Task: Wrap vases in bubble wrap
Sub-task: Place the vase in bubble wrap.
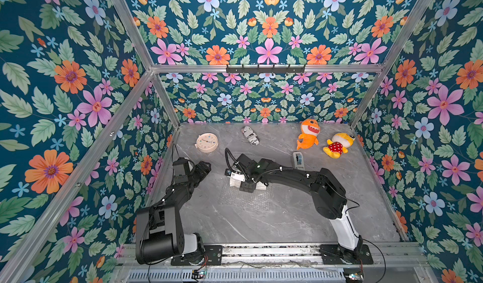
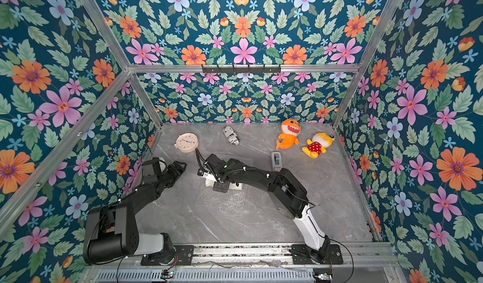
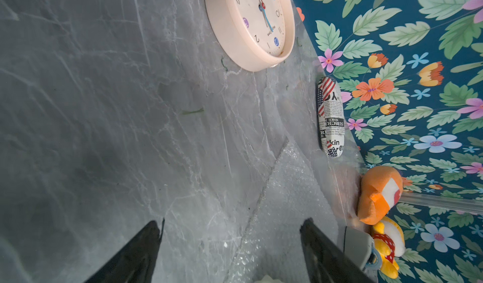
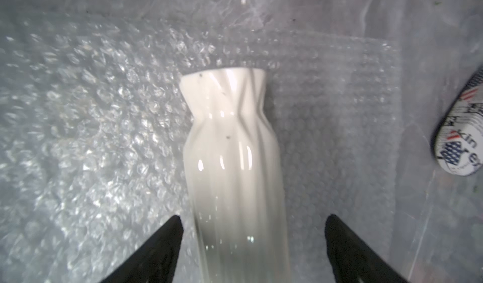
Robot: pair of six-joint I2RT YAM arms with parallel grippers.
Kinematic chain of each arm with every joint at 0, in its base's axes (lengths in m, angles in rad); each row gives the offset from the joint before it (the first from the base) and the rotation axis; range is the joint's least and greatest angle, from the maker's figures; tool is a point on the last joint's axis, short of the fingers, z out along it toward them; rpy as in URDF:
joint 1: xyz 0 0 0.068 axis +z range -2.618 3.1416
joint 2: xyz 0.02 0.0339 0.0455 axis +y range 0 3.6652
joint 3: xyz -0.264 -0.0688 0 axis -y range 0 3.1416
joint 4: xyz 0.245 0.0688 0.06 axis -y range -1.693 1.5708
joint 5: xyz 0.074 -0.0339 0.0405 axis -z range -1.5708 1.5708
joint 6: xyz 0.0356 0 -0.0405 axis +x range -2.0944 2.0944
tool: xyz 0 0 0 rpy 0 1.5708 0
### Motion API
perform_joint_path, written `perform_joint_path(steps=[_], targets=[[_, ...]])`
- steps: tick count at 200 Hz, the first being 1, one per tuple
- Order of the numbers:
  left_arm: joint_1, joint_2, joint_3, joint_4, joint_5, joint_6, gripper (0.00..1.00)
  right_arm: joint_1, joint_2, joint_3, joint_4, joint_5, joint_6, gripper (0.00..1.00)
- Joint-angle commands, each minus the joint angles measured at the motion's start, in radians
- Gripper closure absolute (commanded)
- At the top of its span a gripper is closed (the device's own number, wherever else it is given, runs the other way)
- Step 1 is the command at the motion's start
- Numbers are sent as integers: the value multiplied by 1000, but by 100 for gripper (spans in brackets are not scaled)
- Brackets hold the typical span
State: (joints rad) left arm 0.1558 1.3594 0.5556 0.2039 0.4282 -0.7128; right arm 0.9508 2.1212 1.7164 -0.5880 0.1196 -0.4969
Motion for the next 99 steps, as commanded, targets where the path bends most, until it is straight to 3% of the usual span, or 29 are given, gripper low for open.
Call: perform_joint_path(steps=[1, 41, 75, 99], targets=[[1, -9, 0, -39, -23, 46, 14, -18, -10, -31, -10, -111, 50, 16], [2, -16, -6, -44, -29, 50, 14, -48, 13, -66, 17, -179, 89, 19], [1, -9, -11, -36, -22, 43, 14, -56, 14, -71, 45, -168, 85, 29], [1, -3, -16, -29, -17, 39, 14, -54, -22, -96, 81, -165, 68, 43]])
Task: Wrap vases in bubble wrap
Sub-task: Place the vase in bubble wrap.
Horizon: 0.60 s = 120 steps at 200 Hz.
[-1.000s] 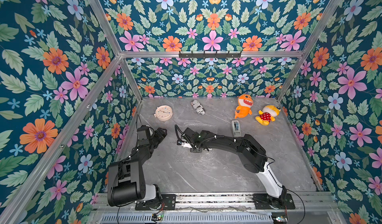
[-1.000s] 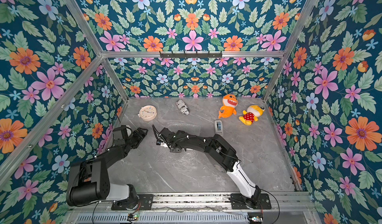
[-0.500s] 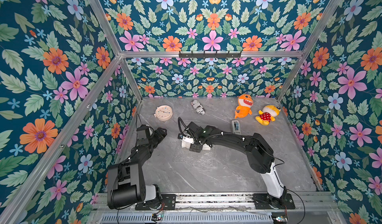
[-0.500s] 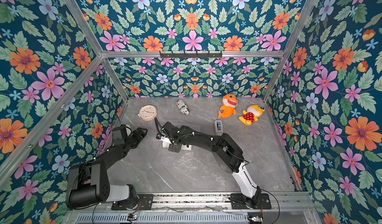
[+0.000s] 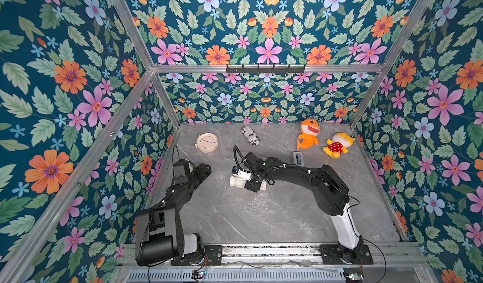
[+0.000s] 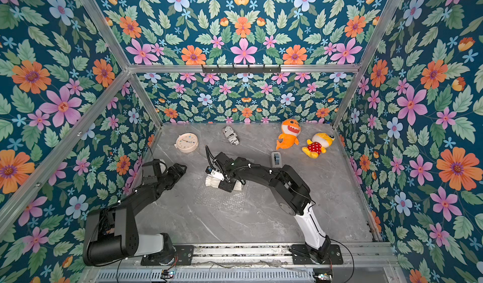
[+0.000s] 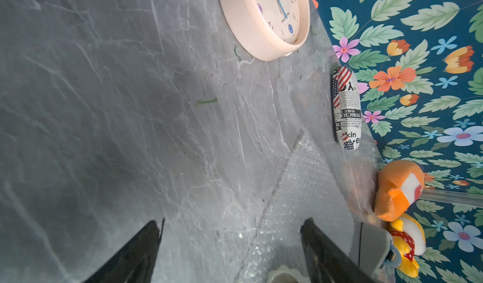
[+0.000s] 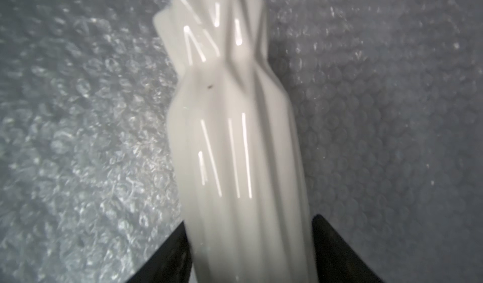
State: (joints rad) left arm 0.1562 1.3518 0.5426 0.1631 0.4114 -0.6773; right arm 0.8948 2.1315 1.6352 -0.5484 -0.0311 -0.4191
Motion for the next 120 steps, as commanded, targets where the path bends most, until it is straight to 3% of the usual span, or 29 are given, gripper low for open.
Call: perform_joint_path(steps=[1, 16, 45, 68, 120], targets=[[1, 4, -3, 12, 0, 5, 14, 2, -33, -16, 42, -15, -11, 43], [1, 3, -5, 10, 0, 7, 14, 2, -28, -8, 32, -10, -21, 45], [1, -17, -8, -3, -14, 11, 14, 5, 3, 6, 19, -4, -29, 37], [0, -31, -7, -18, -26, 18, 13, 4, 20, 7, 25, 2, -36, 37], [1, -42, 0, -25, -29, 13, 13, 14, -28, 20, 1, 29, -24, 54]])
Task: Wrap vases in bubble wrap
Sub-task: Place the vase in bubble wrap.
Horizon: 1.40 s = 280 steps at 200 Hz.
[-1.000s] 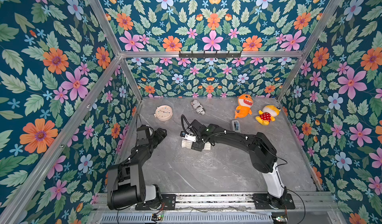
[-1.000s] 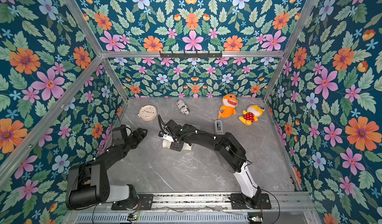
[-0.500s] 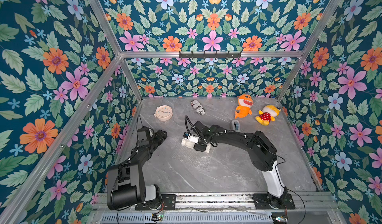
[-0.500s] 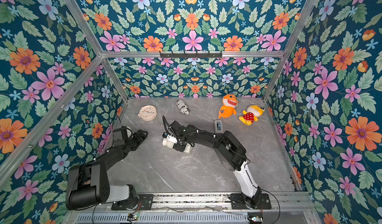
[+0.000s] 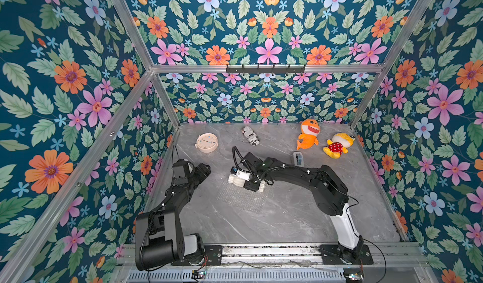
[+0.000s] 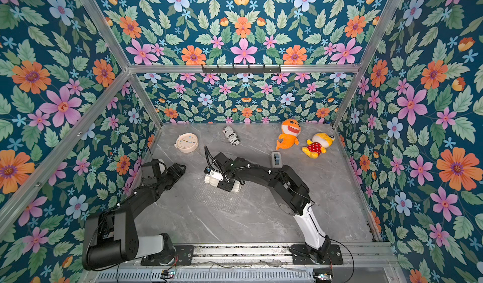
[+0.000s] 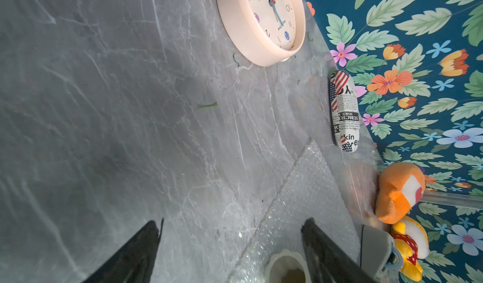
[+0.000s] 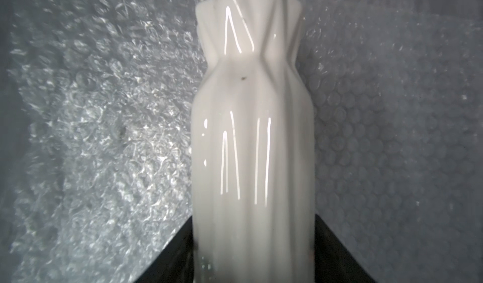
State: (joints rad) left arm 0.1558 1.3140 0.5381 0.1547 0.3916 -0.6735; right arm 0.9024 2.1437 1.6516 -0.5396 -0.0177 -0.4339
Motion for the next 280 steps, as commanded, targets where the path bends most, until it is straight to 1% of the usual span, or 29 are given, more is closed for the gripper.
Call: perform_joint_path(steps=[1, 36, 89, 159, 167, 177, 191, 213, 224, 228, 258, 280], targets=[[1, -5, 5, -16, -9, 9, 13, 8, -43, 4, -9, 16, -8, 54], [1, -1, 6, -17, -20, 8, 13, 25, -80, -9, -32, 19, 39, 55], [1, -10, 2, -25, -26, 12, 13, 29, -32, -15, -19, -3, 111, 56], [1, -27, 5, -41, -35, 20, 12, 29, -21, -13, -26, 14, 132, 56], [2, -27, 5, -41, -34, 20, 12, 30, -21, -12, -28, 14, 134, 54], [2, -25, 6, -41, -33, 20, 12, 29, -24, -11, -31, 16, 134, 49], [2, -25, 8, -43, -34, 22, 12, 30, -27, -6, -38, 18, 135, 46], [2, -31, 15, -54, -39, 25, 12, 34, -55, 2, -55, 33, 133, 31], [4, -33, 21, -62, -39, 25, 12, 39, -74, 8, -69, 46, 125, 21], [6, -31, 24, -66, -38, 24, 12, 39, -80, 11, -76, 49, 121, 19], [16, -22, 48, -109, -25, 15, 12, 56, -122, 11, -109, 84, 103, 18], [23, -40, 48, -136, -26, 20, 12, 96, -163, -14, -105, 95, 100, 18]])
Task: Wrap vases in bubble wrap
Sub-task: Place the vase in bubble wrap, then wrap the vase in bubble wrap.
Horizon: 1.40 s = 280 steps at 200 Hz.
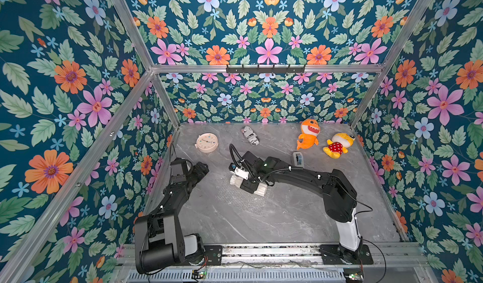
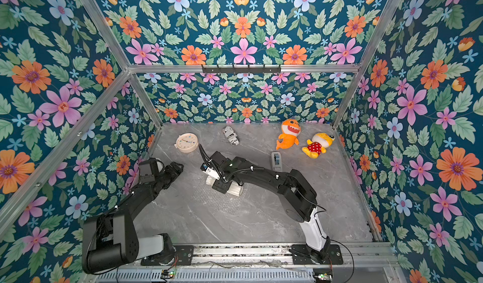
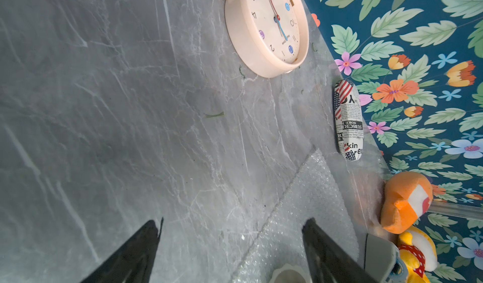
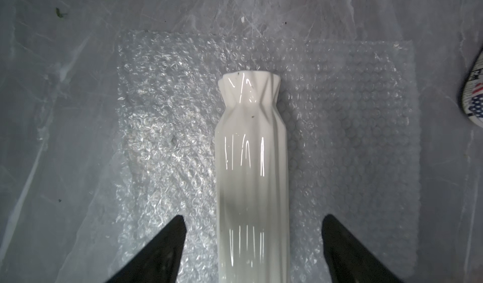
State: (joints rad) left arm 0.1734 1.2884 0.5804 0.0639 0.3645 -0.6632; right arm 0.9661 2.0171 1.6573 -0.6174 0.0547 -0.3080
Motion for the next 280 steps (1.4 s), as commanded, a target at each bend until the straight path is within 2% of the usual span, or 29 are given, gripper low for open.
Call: perform_joint_path(steps=[1, 32, 62, 144, 174, 199, 220, 231, 254, 280], targets=[[7, -16, 6, -47, 0, 10, 12, 35, -37, -22, -25, 22, -26, 18], [20, -31, 2, -78, -27, 9, 12, 107, -52, -117, 78, -23, -16, 24], [23, -30, -4, -86, -29, -13, 12, 141, 23, -97, 76, -42, 3, 40], [31, -81, -27, -114, -38, -7, 12, 163, 83, -160, 163, -14, 21, 42], [36, -84, -21, -120, -35, -6, 12, 160, 109, -175, 186, 38, 24, 50], [38, -93, -6, -142, -31, 0, 12, 161, 124, -161, 179, 90, 16, 62], [38, -118, -2, -151, -22, -3, 12, 160, 115, -158, 184, 118, 18, 77], [38, -134, -6, -150, -28, 0, 12, 161, 110, -156, 186, 128, 20, 81], [37, -155, -16, -149, -44, 6, 12, 161, 99, -148, 184, 132, 19, 96], [38, -153, -4, -167, -26, 11, 12, 160, 79, -145, 182, 131, 18, 100]])
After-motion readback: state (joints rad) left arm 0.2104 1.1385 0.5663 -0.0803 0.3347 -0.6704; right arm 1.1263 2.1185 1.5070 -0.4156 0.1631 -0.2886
